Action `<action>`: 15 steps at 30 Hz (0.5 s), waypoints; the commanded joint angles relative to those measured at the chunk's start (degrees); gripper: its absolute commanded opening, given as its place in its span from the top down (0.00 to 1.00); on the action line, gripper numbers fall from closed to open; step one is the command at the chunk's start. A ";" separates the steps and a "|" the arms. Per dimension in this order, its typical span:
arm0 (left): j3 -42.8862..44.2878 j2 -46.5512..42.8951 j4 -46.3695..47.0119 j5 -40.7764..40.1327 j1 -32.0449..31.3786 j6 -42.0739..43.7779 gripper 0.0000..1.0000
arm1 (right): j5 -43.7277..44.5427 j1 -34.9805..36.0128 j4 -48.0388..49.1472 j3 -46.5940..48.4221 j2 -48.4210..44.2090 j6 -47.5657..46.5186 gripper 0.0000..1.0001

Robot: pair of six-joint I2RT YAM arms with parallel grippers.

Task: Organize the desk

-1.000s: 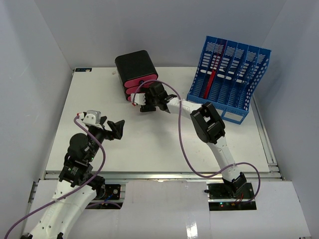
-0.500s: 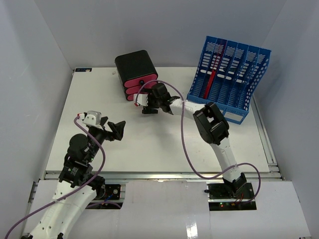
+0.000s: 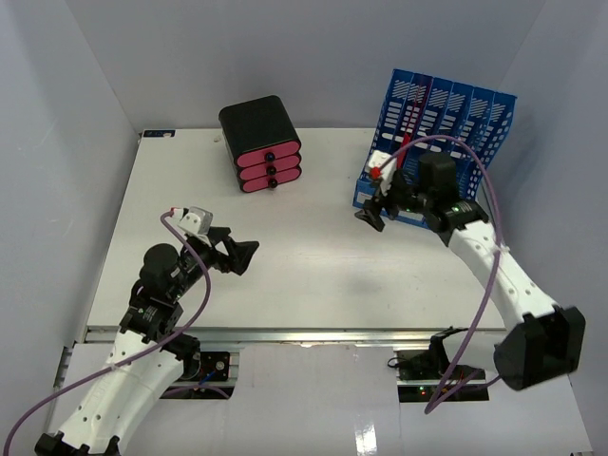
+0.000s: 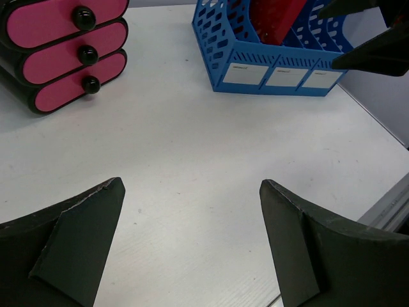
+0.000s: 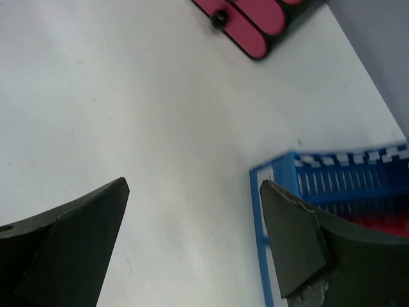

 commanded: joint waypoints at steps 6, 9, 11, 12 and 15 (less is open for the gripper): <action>-0.27 -1.79 -1.62 5.26 0.22 -2.74 0.02 | 16.48 -5.02 -8.79 -18.75 -23.47 12.33 0.10; -0.20 -1.26 -1.98 5.50 0.22 -2.54 0.02 | 17.48 -5.04 -8.21 -22.48 -28.18 15.99 0.10; -0.10 -1.10 -2.10 5.50 0.22 -2.41 0.02 | 19.22 -5.04 -7.51 -24.05 -30.69 17.71 0.10; -0.05 -1.05 -2.10 5.50 0.22 -2.31 0.02 | 20.51 -5.04 -7.06 -24.90 -31.55 18.61 0.10; -0.13 -0.97 -2.26 4.95 0.22 -2.07 0.02 | 22.70 -5.12 -6.64 -25.96 -33.56 19.84 0.10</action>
